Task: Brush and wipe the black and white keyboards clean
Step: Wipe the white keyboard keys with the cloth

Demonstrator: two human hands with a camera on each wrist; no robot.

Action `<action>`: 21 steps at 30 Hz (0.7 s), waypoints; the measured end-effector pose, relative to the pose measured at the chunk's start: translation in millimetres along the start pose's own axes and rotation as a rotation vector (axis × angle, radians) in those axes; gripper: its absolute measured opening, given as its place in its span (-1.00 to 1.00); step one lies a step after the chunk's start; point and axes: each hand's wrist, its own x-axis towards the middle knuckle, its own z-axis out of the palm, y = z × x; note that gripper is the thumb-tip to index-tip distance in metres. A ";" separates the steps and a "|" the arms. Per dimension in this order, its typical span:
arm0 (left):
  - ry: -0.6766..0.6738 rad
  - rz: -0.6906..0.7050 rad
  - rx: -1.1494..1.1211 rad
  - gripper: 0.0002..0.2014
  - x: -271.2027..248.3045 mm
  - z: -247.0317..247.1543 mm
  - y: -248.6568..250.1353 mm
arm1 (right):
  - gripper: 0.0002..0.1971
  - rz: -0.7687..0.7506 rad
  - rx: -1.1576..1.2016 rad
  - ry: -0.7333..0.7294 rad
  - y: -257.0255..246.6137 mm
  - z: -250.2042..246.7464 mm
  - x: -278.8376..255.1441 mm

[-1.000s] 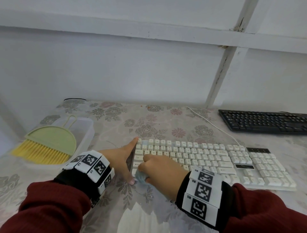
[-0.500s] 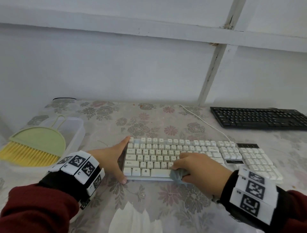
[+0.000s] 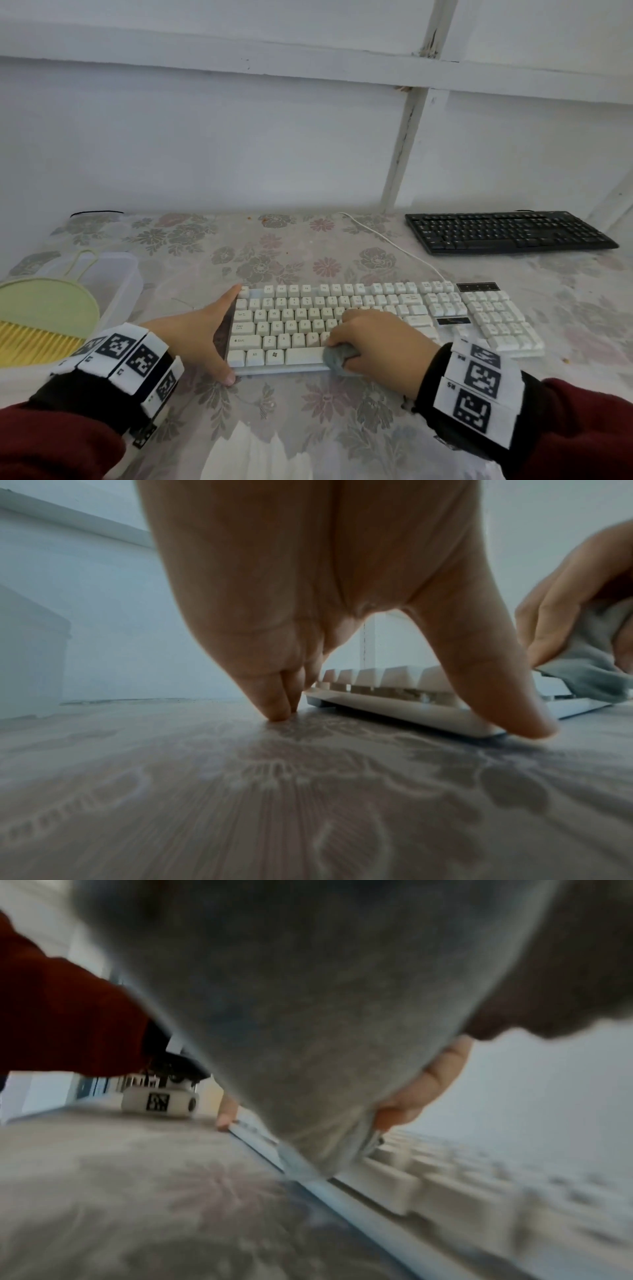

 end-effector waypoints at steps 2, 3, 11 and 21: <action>-0.013 0.007 -0.015 0.56 -0.6 -0.2 1.1 | -0.77 0.039 -0.003 0.004 14.6 -3.0 -13.4; -0.021 0.016 -0.025 0.58 -1.3 -0.5 1.7 | -0.77 0.053 0.000 0.003 21.0 -4.5 -20.2; -0.017 0.036 -0.028 0.61 -2.9 -0.6 2.4 | -0.67 0.132 0.011 0.023 46.2 -27.1 -38.6; 0.023 -0.010 -0.028 0.48 -0.2 2.3 3.3 | -0.78 0.143 -0.007 0.065 31.7 -2.0 -30.4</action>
